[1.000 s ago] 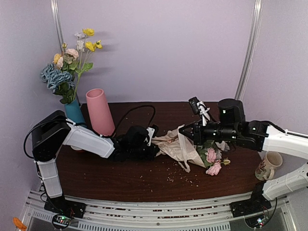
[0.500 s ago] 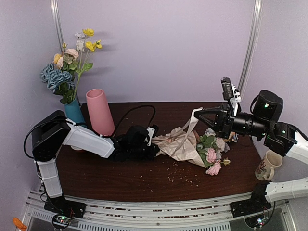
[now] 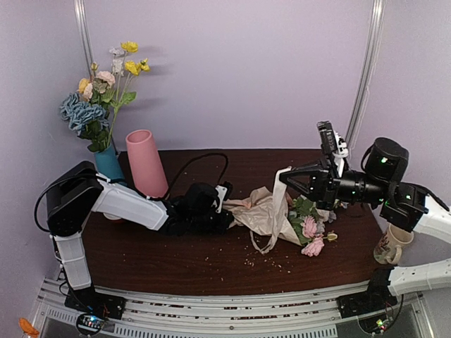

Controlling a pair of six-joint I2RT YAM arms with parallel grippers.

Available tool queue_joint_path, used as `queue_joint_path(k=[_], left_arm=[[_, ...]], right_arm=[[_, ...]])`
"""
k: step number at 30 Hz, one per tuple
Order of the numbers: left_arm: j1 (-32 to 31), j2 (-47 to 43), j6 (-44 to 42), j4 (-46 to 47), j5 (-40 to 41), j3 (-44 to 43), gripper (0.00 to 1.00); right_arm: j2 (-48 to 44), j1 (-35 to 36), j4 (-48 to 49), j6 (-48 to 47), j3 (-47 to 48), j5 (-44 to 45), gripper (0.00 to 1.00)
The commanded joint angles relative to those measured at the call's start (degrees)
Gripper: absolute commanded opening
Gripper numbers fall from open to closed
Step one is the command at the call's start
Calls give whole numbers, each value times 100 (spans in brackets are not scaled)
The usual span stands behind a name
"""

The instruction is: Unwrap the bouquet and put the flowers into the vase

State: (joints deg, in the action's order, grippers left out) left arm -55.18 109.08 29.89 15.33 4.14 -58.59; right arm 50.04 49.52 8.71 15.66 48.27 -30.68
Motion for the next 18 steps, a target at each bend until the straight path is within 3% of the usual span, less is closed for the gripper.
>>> queue_joint_path(k=[1,7,9,14,18], left_arm=[[31,-96,-36,254,-41,-120,0],[33,-106,-62,268,-131,-109,0],[33,-106,-58,268,-148,-101,0],[33,-130,-52,268,-155,-75,0],[33,-148,-41,268,-142,-57,0]], right_arm=[[651,-13,-354,58,-33,638,0],[1683,-10,-776,119,-118,1187,0],[2035,-4,-1033,162,-49,1493,10],[2663,1,-1488,223,3,1577,44],[2949,-3,-1565,575,-163,1776,63]])
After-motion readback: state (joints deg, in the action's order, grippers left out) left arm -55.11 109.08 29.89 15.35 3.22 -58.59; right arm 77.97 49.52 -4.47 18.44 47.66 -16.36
